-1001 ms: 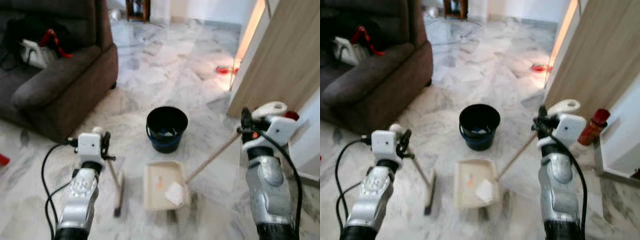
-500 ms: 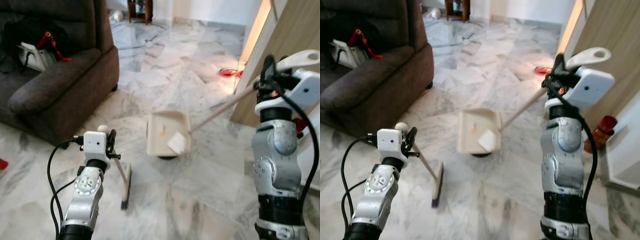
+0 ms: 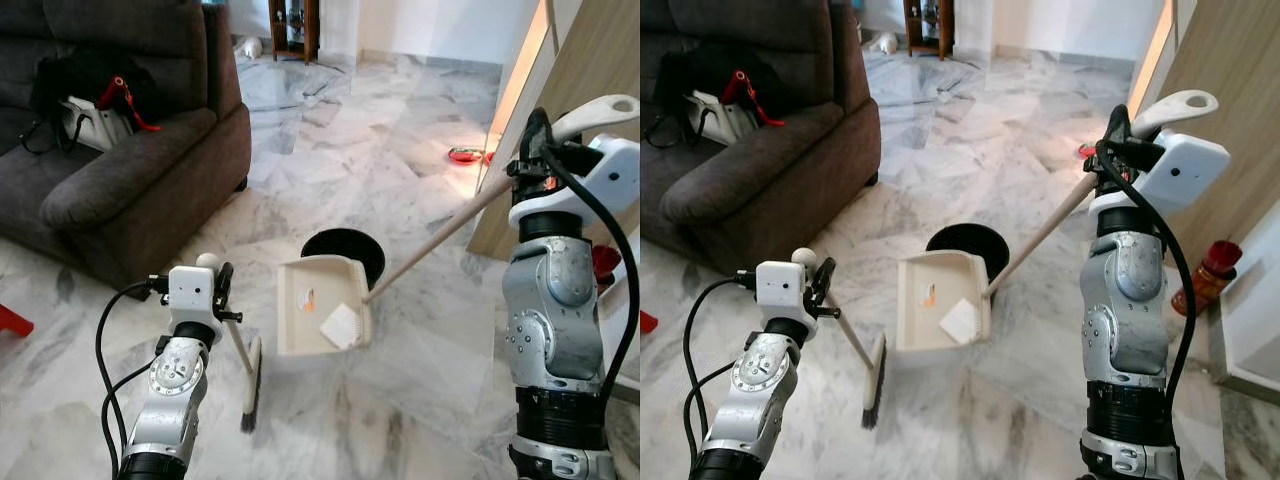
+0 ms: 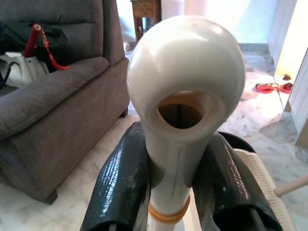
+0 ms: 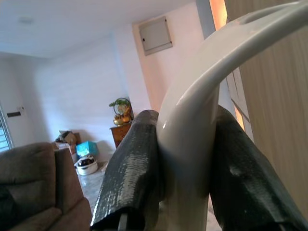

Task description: Sweep floor

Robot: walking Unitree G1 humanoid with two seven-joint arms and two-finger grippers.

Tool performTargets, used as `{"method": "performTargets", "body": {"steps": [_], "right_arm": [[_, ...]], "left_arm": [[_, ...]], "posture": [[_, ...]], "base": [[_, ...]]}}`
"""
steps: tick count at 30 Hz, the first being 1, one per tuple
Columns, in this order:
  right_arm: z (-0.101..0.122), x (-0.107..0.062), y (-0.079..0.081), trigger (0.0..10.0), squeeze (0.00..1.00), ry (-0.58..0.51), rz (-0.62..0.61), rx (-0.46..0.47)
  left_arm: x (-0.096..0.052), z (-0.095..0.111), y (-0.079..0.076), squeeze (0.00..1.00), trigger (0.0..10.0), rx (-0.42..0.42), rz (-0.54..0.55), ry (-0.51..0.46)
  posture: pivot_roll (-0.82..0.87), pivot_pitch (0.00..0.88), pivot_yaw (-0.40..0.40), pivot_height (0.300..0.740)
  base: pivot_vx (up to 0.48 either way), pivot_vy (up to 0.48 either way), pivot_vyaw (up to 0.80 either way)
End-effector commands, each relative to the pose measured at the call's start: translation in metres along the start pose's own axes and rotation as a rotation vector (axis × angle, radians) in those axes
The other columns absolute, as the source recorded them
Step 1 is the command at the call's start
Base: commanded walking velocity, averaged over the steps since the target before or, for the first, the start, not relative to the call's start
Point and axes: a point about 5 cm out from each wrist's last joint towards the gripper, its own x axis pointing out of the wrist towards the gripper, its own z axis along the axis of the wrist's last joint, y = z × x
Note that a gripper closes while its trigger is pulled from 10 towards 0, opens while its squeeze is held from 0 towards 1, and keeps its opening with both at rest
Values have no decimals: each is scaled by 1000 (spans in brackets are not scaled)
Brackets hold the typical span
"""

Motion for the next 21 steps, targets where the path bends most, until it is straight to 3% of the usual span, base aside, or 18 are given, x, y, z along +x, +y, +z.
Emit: {"method": "performTargets", "body": {"steps": [1,19,21], "right_arm": [[16,3,3,10000,0,-76,6,24],[13,2,2,10000,0,-62,3,32],[13,2,4,10000,0,-62,11,40]], "left_arm": [[2,7,1,0,10000,16,-4,-39],[2,8,1,0,10000,21,-1,-42],[2,8,1,0,10000,20,-1,-42]], "posture": [[12,47,22,740],[18,65,19,740],[18,65,19,740]], "base": [[285,0,0],[322,0,0],[332,0,-631]]}}
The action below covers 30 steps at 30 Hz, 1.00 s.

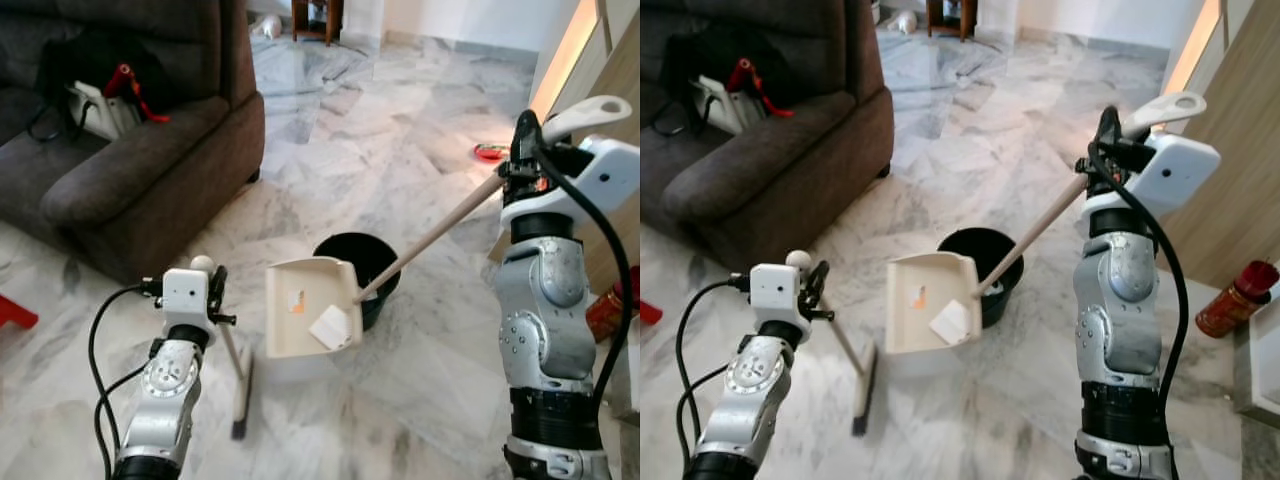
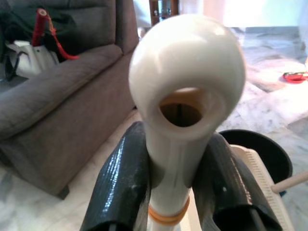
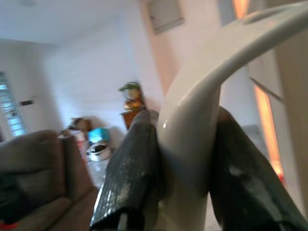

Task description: Sweep floor

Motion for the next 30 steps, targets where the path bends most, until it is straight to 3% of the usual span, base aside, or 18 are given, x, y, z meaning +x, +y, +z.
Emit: {"method": "performTargets", "body": {"steps": [1,30], "right_arm": [[18,6,10,10000,0,-83,37,19],[15,6,14,10000,0,-79,37,38]], "left_arm": [[3,11,3,0,10000,5,1,-53],[4,15,4,0,10000,0,9,-75]], "posture": [[18,65,19,740],[29,67,14,740]], "base": [[334,0,-800],[340,0,-41]]}}
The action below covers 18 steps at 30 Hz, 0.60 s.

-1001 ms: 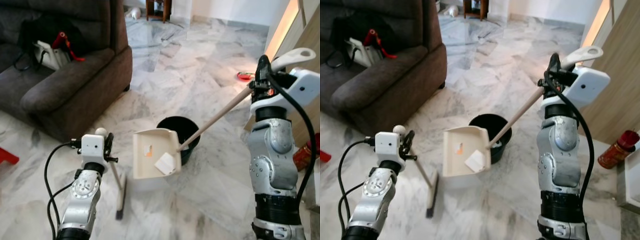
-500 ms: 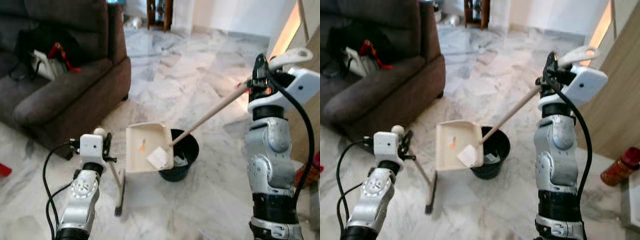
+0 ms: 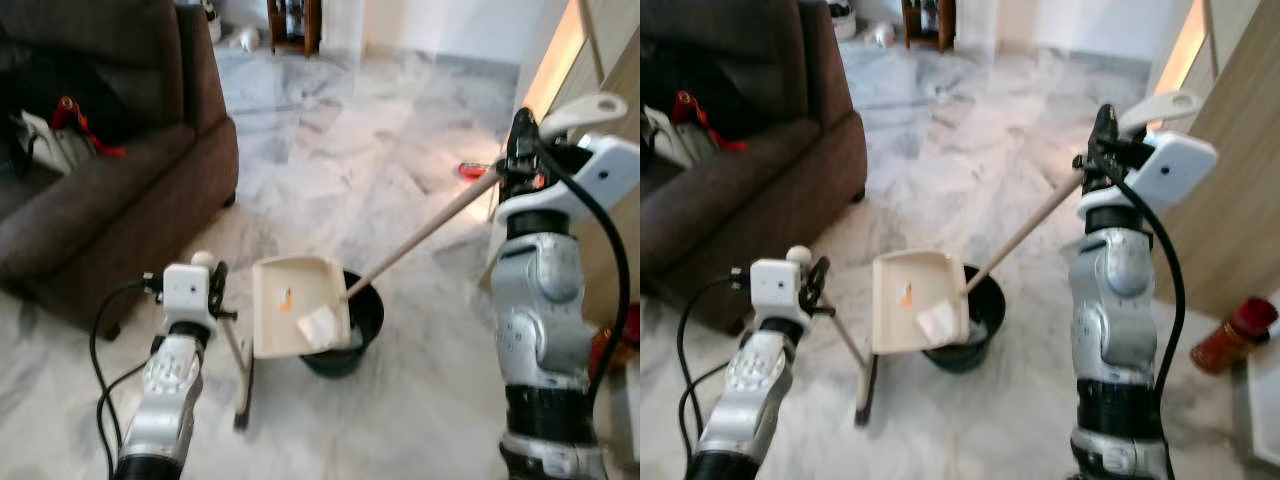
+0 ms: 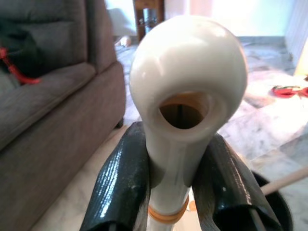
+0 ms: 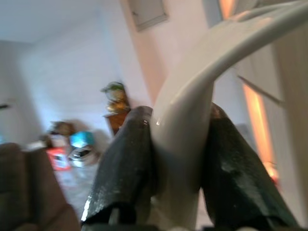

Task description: Sweep floor

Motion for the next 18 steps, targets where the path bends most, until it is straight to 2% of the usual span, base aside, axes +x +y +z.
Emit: {"method": "performTargets", "body": {"steps": [1,18], "right_arm": [[17,4,11,10000,0,-85,37,10],[19,5,13,10000,0,-97,46,20]], "left_arm": [[3,12,5,0,10000,8,9,-60],[3,14,6,0,10000,0,13,-74]], "posture": [[29,67,14,740],[29,64,11,740]], "base": [[352,0,0],[355,0,0]]}}
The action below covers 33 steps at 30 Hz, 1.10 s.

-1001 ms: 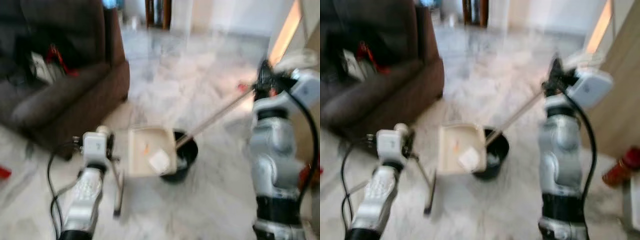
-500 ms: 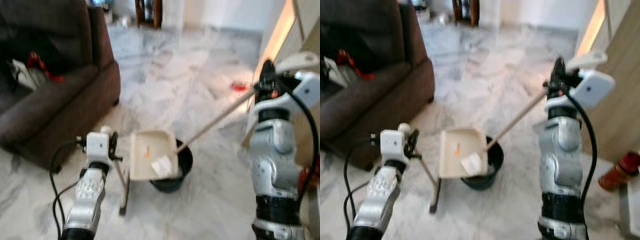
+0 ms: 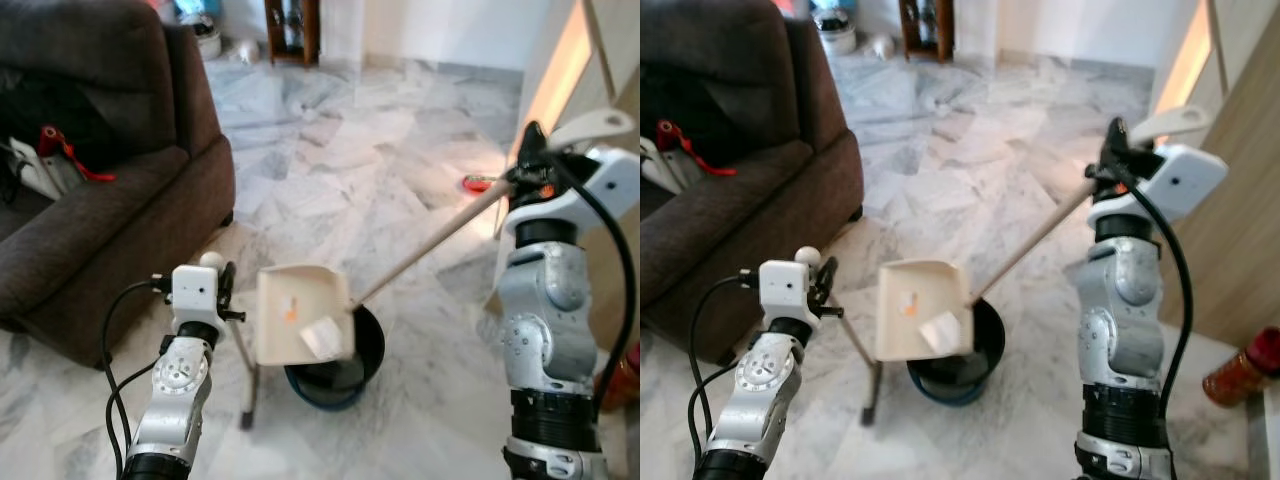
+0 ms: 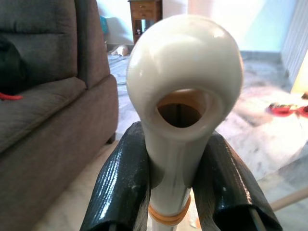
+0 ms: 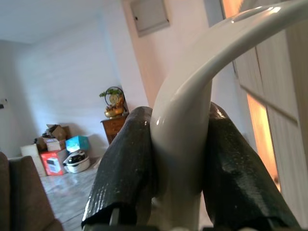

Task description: Sweep floor

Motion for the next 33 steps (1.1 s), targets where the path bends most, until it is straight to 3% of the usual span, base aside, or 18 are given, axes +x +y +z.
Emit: {"method": "performTargets", "body": {"steps": [1,14,21,27,33], "right_arm": [[17,3,13,10000,0,-89,42,37],[19,4,17,10000,0,-101,54,43],[17,2,21,10000,0,-98,71,53],[17,-2,28,10000,0,-117,117,47],[22,-6,51,10000,0,-158,260,0]], "left_arm": [[2,11,7,0,10000,22,17,-61],[2,12,6,0,10000,16,15,-68],[2,14,5,0,10000,5,12,-84],[1,14,5,0,10000,3,10,-84],[1,14,4,0,10000,3,5,-83]], "posture": [[29,64,11,740],[27,59,12,740],[26,63,10,740],[28,66,10,740],[25,71,11,740]], "base": [[360,0,0],[352,0,0],[0,0,0],[0,0,0],[0,0,0]]}}
